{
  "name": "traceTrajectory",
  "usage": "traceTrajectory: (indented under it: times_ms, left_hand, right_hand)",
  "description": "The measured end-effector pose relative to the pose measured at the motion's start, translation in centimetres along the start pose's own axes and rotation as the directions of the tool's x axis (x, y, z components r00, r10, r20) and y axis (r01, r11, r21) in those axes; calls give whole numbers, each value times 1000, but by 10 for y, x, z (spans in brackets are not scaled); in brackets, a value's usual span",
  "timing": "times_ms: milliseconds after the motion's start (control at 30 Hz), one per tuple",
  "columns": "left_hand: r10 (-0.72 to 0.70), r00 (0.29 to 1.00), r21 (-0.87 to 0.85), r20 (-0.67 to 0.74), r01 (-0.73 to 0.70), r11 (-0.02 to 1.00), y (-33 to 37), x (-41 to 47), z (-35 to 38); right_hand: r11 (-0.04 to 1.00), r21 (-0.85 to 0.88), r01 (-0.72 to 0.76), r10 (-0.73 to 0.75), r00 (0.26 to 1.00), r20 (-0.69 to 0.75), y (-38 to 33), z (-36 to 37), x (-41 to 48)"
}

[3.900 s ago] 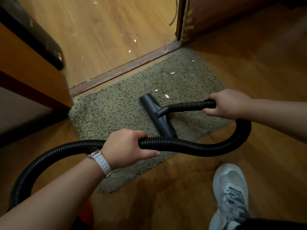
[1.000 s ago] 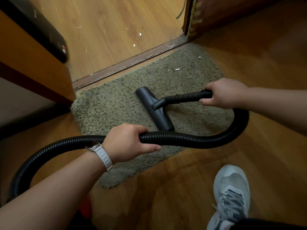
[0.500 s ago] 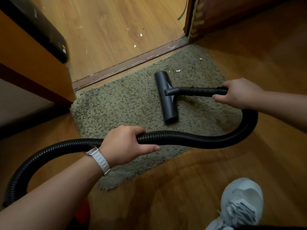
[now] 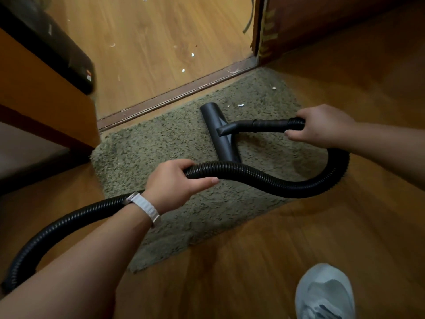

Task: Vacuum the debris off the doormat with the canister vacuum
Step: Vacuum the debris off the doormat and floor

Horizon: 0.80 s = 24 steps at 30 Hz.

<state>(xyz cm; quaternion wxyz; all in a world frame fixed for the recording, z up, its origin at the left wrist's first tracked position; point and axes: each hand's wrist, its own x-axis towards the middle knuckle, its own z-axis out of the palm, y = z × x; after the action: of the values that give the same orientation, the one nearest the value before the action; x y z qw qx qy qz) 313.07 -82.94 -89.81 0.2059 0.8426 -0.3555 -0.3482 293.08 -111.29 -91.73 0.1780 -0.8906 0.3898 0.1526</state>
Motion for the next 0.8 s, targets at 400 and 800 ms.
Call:
traceTrajectory:
  times_ms: [400, 800]
  left_hand:
    - [-98, 995, 49, 5, 98, 994, 11, 47, 17]
    - [-69, 997, 40, -26, 70, 997, 33, 86, 22]
  right_hand:
    - [991, 50, 124, -126, 991, 42, 30, 9, 47]
    - [984, -88, 156, -160, 987, -33, 24, -8, 78]
